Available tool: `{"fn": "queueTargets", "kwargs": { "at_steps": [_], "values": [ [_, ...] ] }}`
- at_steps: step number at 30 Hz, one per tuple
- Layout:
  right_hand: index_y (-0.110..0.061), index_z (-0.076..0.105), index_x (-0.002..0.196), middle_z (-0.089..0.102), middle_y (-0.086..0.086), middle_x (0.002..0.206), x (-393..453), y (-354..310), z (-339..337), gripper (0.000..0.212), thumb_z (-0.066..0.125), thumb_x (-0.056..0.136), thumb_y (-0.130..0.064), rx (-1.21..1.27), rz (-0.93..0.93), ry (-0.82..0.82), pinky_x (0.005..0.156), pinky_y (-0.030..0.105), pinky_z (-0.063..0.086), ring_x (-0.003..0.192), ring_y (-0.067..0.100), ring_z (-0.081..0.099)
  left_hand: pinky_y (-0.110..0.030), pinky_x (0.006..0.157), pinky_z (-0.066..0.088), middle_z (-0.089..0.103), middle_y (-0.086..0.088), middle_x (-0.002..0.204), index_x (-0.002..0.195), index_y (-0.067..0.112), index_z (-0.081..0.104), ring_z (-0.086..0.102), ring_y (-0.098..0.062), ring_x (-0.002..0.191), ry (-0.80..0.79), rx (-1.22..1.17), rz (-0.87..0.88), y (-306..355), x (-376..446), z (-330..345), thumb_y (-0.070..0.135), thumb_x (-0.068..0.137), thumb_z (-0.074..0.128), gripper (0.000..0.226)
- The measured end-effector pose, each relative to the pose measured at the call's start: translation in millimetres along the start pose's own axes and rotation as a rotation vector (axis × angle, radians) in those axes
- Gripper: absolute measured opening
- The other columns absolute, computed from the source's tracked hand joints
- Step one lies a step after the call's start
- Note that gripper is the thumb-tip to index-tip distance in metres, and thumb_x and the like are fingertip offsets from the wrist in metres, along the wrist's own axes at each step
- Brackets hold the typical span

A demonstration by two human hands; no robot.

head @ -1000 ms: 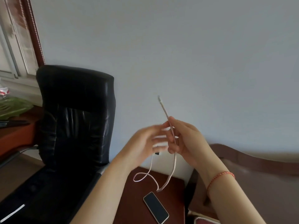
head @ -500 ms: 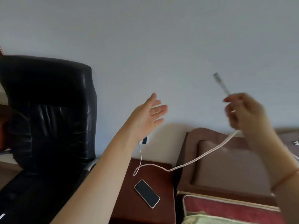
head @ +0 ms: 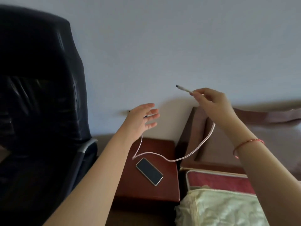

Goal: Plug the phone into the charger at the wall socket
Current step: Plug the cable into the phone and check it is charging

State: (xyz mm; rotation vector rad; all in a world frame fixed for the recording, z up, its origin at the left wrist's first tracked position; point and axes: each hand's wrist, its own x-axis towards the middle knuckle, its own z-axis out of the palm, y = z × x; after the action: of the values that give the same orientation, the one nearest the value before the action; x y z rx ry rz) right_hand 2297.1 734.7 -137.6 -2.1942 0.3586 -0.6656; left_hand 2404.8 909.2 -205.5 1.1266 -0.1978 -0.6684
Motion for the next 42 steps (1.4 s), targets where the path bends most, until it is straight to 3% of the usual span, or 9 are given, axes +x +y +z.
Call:
{"fn": "queueTargets", "kwargs": {
  "at_steps": [2,4,8,13,20,30,36,39,42],
  "values": [
    [-0.015,0.071,0.092,0.058,0.014,0.065,6,26,26,0.022,0.056,0.088,-0.03,-0.048,0.003,-0.077,0.05,0.018,0.031,0.055,0.004,0.044,-0.036,0.078,0.047,0.062,-0.006,0.093,0.091,0.015,0.058,0.061,-0.02,0.089,0.048,0.017,-0.043,-18,15,-12,0.012,0.093,0.042,0.016],
    [-0.018,0.072,0.091,0.06,0.015,0.069,11,51,51,0.02,0.057,0.087,-0.031,-0.073,0.014,-0.138,0.051,0.018,0.032,0.058,0.012,0.045,-0.036,0.076,0.047,0.062,-0.006,0.092,0.093,0.014,0.058,0.061,-0.019,0.089,0.111,0.013,-0.086,-38,31,-22,0.014,0.093,0.045,0.013],
    [-0.016,0.069,0.096,0.048,0.0,0.053,17,102,102,0.019,0.057,0.088,-0.027,-0.044,0.101,-0.298,0.048,0.021,0.032,0.045,0.007,0.04,-0.036,0.075,0.049,0.063,-0.007,0.091,0.091,0.013,0.059,0.062,-0.021,0.088,0.231,-0.002,-0.149,-80,58,-38,0.012,0.091,0.049,0.01],
    [-0.017,0.061,0.096,0.053,-0.004,0.048,10,167,151,0.016,0.047,0.093,-0.024,-0.007,0.224,-0.469,0.032,0.007,0.029,0.029,-0.002,0.043,-0.04,0.083,0.045,0.063,-0.008,0.094,0.111,0.006,0.056,0.06,-0.025,0.095,0.379,0.009,-0.241,-145,84,-57,0.004,0.092,0.039,0.026],
    [-0.019,0.05,0.095,0.059,-0.003,0.054,-15,244,193,0.01,0.042,0.094,-0.015,-0.081,0.299,-0.504,0.03,0.009,0.029,0.029,-0.003,0.045,-0.037,0.08,0.046,0.063,-0.003,0.085,0.106,0.01,0.058,0.06,-0.022,0.092,0.473,0.089,-0.374,-229,101,-84,0.005,0.093,0.035,0.027],
    [-0.023,0.05,0.087,0.072,0.001,0.074,-52,317,243,0.012,0.039,0.09,-0.017,-0.168,0.428,-0.654,0.027,0.011,0.026,0.018,0.005,0.031,-0.033,0.071,0.048,0.064,-0.004,0.088,0.104,0.01,0.061,0.063,-0.016,0.082,0.591,0.113,-0.509,-334,109,-121,0.01,0.091,0.047,0.019],
    [-0.013,0.06,0.096,0.065,0.005,0.08,-71,359,282,0.022,0.042,0.089,-0.022,-0.224,0.537,-0.667,0.055,0.025,0.046,0.052,0.015,0.059,-0.034,0.077,0.048,0.059,-0.011,0.107,0.121,0.005,0.054,0.056,-0.02,0.093,0.695,0.169,-0.492,-381,113,-136,0.005,0.091,0.044,0.031],
    [-0.009,0.058,0.101,0.057,0.005,0.088,-76,373,296,0.024,0.042,0.092,-0.025,-0.234,0.568,-0.659,0.053,0.025,0.039,0.071,0.017,0.052,-0.039,0.088,0.049,0.057,-0.017,0.12,0.121,0.002,0.052,0.055,-0.024,0.095,0.769,0.253,-0.473,-391,120,-137,0.004,0.089,0.048,0.032],
    [-0.005,0.052,0.104,0.054,0.007,0.086,-78,383,307,0.024,0.036,0.094,-0.02,-0.238,0.585,-0.675,0.048,0.023,0.031,0.069,0.018,0.048,-0.044,0.093,0.048,0.052,-0.019,0.124,0.121,-0.001,0.045,0.051,-0.029,0.099,0.843,0.285,-0.463,-394,128,-134,0.001,0.086,0.051,0.036]
  ]
}}
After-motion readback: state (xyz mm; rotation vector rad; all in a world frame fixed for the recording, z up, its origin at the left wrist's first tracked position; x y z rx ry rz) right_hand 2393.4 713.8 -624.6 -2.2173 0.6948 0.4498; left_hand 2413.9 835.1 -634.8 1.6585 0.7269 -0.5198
